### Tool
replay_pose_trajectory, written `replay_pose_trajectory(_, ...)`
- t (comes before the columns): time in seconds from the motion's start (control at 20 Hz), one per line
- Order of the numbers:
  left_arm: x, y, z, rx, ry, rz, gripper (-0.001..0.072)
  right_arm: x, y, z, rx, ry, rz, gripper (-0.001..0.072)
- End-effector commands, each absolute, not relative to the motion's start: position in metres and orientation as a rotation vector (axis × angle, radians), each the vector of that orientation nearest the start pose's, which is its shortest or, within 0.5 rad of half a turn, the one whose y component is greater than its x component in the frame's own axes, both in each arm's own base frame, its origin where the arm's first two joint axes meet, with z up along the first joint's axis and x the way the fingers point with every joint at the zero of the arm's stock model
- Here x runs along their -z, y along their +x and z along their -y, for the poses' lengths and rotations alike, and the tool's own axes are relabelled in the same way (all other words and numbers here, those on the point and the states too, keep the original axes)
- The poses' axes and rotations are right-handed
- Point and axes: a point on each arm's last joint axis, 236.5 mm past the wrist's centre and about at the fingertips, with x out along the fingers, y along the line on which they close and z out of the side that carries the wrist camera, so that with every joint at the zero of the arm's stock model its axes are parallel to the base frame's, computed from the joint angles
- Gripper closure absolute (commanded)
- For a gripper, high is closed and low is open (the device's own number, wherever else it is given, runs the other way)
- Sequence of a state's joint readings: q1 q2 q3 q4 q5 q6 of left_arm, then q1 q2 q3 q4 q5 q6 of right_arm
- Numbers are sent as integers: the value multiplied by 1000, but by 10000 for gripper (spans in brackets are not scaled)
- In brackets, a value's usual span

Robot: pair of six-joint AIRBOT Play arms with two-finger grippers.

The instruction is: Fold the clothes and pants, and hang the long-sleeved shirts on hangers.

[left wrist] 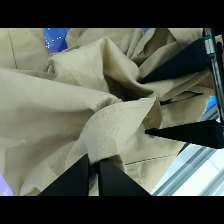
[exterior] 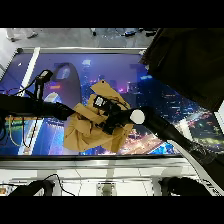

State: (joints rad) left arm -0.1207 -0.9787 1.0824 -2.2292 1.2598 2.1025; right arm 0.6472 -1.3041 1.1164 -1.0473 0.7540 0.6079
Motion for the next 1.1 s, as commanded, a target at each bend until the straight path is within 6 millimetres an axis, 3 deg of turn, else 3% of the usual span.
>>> replay_pose_trajectory(0.0, -124, 305, 176, 816, -15, -955, 673, -48, 326, -350, -1148, -629, -559, 154)
replay_pose_trajectory(0.15, -124, 305, 176, 816, -14, -955, 673, -49, 334, -351, -1124, -631, -536, 676)
replay_pose_trajectory(0.25, -122, 306, 171, 801, 3, -961, 673, -59, 333, -349, -1122, -634, -524, 676)
replay_pose_trajectory(0.3, -118, 307, 165, 780, 24, -970, 673, -73, 333, -348, -1115, -629, -506, 676)
replay_pose_trajectory(0.4, -116, 311, 154, 734, 23, -980, 673, -121, 336, -346, -1098, -614, -420, 677)
replay_pose_trajectory(0.5, -128, 317, 145, 707, 13, -944, 673, -189, 344, -337, -1040, -563, -299, 681)
replay_pose_trajectory(0.6, -162, 324, 138, 677, 29, -845, 673, -262, 344, -324, -988, -521, -165, 681)
replay_pose_trajectory(0.75, -250, 328, 128, 638, 105, -612, 673, -353, 322, -310, -965, -500, -4, 682)
replay_pose_trajectory(0.9, -349, 315, 126, 618, 220, -362, 673, -410, 298, -302, -976, -442, 58, 682)
replay_pose_trajectory(1.05, -426, 295, 109, 519, 347, -174, 673, -447, 271, -294, -1005, -393, 85, 681)
